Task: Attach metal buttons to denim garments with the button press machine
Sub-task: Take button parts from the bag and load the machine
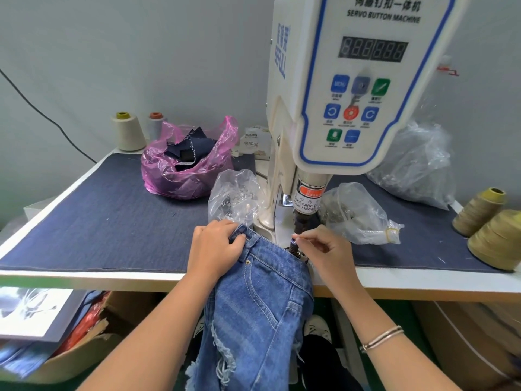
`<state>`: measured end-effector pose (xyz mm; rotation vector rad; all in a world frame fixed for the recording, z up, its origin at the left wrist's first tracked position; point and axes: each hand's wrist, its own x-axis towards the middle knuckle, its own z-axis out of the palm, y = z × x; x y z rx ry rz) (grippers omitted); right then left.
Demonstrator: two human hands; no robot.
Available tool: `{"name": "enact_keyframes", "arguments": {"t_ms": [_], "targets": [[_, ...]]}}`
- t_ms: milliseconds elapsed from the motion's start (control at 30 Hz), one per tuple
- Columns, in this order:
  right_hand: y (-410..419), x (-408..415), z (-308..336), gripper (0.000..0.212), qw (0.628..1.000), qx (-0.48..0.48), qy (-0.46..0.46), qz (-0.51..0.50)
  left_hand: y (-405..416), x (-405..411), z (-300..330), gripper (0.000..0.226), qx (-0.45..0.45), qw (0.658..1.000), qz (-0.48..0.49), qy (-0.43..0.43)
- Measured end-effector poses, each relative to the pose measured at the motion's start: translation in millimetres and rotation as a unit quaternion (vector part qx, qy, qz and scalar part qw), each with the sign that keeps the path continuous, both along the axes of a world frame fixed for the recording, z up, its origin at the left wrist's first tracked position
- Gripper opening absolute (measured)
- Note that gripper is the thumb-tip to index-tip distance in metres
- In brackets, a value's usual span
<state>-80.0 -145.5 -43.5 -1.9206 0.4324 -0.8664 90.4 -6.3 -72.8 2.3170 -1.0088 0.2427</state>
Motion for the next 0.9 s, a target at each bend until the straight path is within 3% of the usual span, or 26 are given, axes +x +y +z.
{"name": "enact_keyframes", "arguments": {"t_ms": [433,633,667,733,800,900], "targets": [[6.8,-5.4,2.9,0.030,0.999,-0.044,-0.020,-0.020,2.1,0.5,-0.1,0.020,-0.008,1.000,-0.009,-0.017],[11.3,-18.0,4.0,0.031,0.997,-0.059,-0.037,-0.035,6.9,-2.9,4.7,0.022,-0.079,0.996,-0.021,-0.047],[13.2,-21.9,2.5,0.028,0.997,-0.065,-0.030,-0.033,8.6,-3.7,7.0,0.022,-0.110,0.993,-0.034,-0.019],[17.3,-28.9,-1.9,0.024,0.998,-0.062,0.020,-0.017,12.4,-6.8,13.1,0.017,-0.183,0.969,-0.093,0.138],[19.3,-35.4,-5.6,0.029,0.996,-0.028,0.087,0.020,15.8,-12.9,22.6,0.013,-0.224,0.901,-0.149,0.340],[18.5,-42.0,-4.3,0.048,0.985,-0.006,0.159,0.060,17.2,-18.8,34.5,0.018,-0.206,0.804,-0.179,0.529]]}}
